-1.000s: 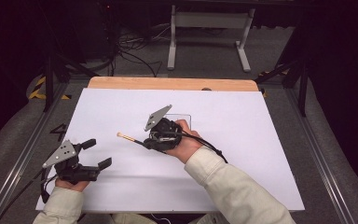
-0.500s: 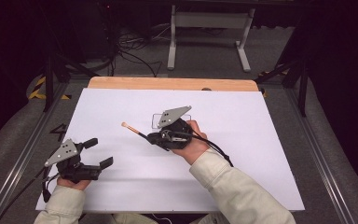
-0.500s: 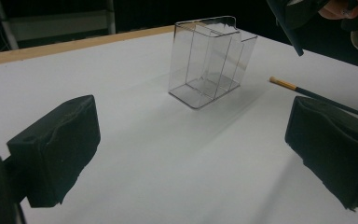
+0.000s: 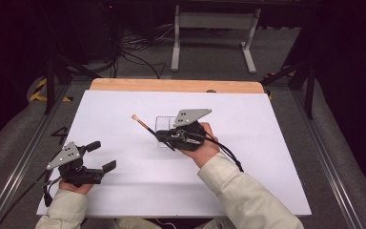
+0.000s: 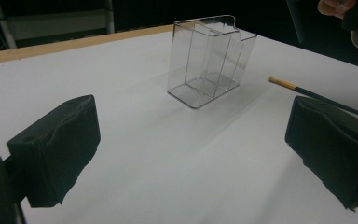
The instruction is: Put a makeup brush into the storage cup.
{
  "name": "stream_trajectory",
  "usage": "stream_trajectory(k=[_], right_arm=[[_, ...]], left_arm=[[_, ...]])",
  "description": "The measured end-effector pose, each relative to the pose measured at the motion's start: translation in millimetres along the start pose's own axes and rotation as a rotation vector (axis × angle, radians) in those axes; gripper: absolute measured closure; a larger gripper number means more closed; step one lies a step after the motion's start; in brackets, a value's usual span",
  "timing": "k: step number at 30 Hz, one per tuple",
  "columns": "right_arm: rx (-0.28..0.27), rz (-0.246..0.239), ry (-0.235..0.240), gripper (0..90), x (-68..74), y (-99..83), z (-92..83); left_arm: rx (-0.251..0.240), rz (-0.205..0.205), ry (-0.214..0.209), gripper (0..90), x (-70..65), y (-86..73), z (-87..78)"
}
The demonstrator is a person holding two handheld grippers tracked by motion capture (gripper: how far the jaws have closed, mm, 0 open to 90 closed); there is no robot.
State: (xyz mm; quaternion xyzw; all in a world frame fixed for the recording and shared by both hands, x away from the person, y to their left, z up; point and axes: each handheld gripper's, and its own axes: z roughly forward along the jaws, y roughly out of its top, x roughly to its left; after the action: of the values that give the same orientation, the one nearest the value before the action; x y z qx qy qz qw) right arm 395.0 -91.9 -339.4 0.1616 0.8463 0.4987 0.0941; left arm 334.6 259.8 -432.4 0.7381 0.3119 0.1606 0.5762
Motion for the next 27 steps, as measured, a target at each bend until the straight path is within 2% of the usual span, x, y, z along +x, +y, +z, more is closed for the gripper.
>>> stream_trajectory(k=[9,17,27], right_arm=[[-0.087,0.018,-0.032,83.6,-4.0,-4.9,-10.0],[-0.165,0.045,-0.08,83.7,-7.9,-9.9,-16.7],[-0.237,0.047,-0.116,83.6,-12.2,-14.7,-19.9]], left_arm=[[0.003,0.002,0.0,3.9,0.0,-0.1,0.2],[0.003,0.004,0.001,3.9,0.0,-0.1,0.1],[0.002,0.005,-0.001,3.9,0.1,0.0,0.0]])
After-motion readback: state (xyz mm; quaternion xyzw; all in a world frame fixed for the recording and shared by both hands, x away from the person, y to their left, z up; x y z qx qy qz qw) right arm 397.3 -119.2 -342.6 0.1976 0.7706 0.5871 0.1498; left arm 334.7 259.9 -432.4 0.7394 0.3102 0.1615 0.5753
